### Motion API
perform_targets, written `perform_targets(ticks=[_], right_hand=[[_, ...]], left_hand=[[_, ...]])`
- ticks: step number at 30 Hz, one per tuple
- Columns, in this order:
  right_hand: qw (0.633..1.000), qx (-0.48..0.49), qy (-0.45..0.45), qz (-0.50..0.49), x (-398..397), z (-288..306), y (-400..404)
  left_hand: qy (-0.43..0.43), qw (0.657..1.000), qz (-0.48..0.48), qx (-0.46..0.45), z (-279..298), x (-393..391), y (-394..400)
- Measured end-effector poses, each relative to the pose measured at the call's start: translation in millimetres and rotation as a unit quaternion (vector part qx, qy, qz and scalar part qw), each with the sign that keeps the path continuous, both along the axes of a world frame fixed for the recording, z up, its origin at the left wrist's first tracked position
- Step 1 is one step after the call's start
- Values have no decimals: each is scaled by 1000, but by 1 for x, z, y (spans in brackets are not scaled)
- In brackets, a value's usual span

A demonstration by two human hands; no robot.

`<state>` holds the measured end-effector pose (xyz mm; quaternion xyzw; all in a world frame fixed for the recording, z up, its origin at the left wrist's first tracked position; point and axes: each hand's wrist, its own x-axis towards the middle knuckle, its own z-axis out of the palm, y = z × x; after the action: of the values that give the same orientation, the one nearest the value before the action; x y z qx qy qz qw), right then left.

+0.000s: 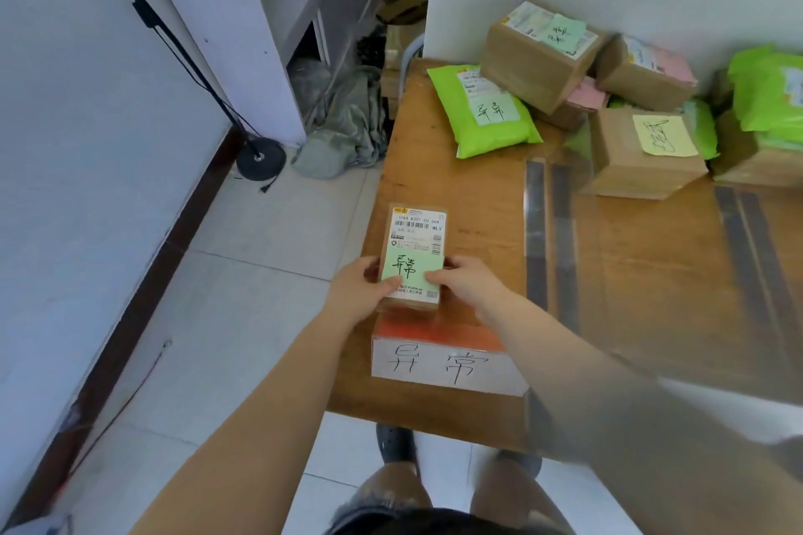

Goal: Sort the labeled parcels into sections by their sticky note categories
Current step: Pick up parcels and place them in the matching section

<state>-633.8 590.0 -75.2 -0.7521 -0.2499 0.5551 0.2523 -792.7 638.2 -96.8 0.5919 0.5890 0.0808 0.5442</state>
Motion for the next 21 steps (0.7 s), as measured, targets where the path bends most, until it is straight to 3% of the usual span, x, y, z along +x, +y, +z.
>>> perform_targets(ticks=[4,8,14,21], right_hand=[[999,5,-32,6,1,-1,-1],[985,55,-162,38,26,22,15],[893,112,-405,164,95,84,52],[852,111,-486,158,175,122,103]], left_hand=[[23,999,-26,24,4,4,4],[61,983,-100,143,29,26,30],[166,920,-184,305,85,91,86],[231,878,-219,359,118,172,134]])
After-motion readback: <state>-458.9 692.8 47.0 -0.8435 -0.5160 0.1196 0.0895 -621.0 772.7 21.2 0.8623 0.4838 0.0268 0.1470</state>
